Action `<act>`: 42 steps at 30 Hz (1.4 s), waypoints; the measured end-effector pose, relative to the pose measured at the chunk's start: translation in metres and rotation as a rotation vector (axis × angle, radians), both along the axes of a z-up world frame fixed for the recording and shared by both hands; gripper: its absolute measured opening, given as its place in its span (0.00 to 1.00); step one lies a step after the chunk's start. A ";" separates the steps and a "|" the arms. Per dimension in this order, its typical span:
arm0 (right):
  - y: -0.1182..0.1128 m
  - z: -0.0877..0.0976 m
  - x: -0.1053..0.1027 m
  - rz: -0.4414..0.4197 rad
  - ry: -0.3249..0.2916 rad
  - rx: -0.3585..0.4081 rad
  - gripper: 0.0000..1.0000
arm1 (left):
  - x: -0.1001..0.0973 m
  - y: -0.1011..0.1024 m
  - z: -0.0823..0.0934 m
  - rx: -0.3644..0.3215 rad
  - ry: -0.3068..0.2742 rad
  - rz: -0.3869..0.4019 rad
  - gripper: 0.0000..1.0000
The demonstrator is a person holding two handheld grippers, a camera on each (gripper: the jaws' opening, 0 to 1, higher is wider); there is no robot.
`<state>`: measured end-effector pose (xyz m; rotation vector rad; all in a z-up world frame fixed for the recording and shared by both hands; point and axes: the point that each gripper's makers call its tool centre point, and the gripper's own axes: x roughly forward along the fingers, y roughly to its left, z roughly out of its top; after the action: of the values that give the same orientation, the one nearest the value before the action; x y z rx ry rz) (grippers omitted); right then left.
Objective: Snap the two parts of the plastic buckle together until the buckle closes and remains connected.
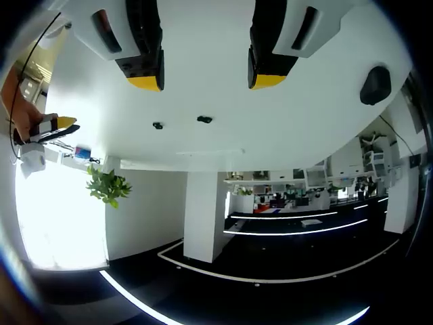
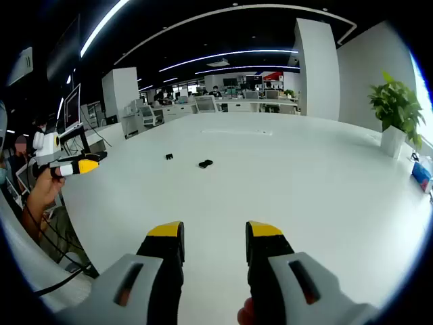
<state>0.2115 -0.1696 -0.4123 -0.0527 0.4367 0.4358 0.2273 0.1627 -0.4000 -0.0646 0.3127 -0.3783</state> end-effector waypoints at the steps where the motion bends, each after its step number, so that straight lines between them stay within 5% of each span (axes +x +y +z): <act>1: -0.001 0.000 0.000 -0.001 0.000 -0.001 0.40 | 0.000 -0.001 0.001 -0.001 -0.001 -0.002 0.50; 42: 0.007 0.012 0.015 0.010 -0.050 0.013 0.43 | 0.001 -0.002 0.010 -0.032 -0.040 0.004 0.54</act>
<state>0.2261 -0.1628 -0.4003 -0.0530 0.3850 0.4467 0.2286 0.1610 -0.3900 -0.0892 0.2667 -0.3802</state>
